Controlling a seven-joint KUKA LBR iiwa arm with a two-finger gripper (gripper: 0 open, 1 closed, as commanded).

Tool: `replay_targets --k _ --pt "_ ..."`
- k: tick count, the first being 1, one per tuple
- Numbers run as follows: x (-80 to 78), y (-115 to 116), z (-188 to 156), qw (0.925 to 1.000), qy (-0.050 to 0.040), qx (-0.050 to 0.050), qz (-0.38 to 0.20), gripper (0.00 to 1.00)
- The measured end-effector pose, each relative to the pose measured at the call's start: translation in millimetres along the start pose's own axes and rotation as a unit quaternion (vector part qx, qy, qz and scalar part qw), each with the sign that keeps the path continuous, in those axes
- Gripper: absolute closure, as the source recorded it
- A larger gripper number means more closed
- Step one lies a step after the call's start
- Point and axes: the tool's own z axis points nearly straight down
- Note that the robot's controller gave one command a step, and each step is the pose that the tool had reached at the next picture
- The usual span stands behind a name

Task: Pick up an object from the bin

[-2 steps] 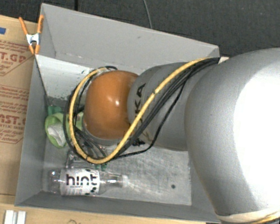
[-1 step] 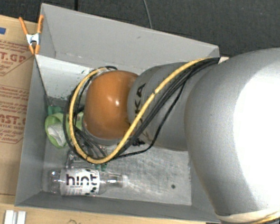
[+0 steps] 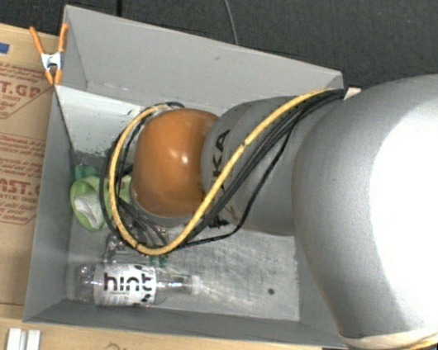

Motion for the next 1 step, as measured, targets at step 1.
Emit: replay_targets --k 1 --pt "1.3 -0.3 -13.6 1.0 0.0028 0.001 0.0 1.0"
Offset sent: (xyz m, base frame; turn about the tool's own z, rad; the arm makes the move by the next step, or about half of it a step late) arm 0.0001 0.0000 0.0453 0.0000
